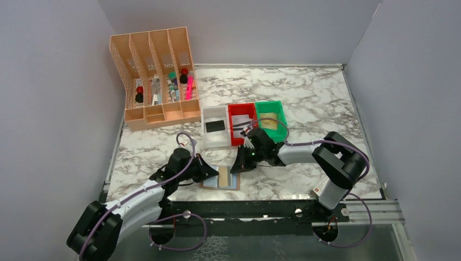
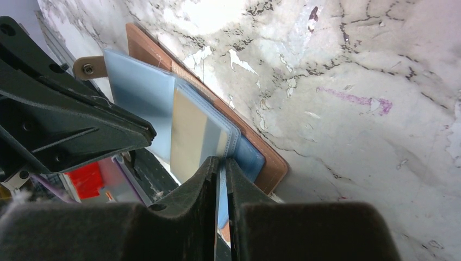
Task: Take the credit cards out of the card holder
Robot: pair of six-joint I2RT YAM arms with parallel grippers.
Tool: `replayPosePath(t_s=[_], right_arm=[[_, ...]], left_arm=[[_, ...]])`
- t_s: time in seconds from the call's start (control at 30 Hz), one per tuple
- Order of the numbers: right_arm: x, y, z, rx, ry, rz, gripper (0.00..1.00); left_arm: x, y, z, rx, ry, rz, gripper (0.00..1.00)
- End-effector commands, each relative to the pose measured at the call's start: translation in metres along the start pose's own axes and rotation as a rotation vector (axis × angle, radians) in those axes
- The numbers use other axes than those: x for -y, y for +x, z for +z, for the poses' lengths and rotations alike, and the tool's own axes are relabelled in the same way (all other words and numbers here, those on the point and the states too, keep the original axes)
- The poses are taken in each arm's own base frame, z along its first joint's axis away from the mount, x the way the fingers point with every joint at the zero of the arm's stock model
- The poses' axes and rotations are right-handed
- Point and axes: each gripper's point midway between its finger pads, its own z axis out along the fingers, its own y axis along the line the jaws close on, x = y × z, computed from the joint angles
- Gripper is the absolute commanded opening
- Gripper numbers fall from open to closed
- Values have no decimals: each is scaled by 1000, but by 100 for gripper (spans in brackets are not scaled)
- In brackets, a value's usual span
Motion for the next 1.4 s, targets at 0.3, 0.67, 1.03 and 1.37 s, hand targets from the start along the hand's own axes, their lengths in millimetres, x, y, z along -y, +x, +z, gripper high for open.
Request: replayPosePath(t_s=[0.3, 0.67, 1.03, 1.37], right_arm=[[38, 26, -11, -72, 138, -32, 27], [7, 23, -22, -85, 30, -88, 31], [-12, 9, -24, -41, 16, -135, 31], [-19, 4, -24, -6, 87, -160, 38]], left_arm=[[-9, -16, -3, 29, -121, 81, 31], [-12, -41, -23, 102, -285, 139, 40], [-35, -13, -19, 8, -298, 109, 32], [-37, -12, -19, 18, -291, 95, 26]])
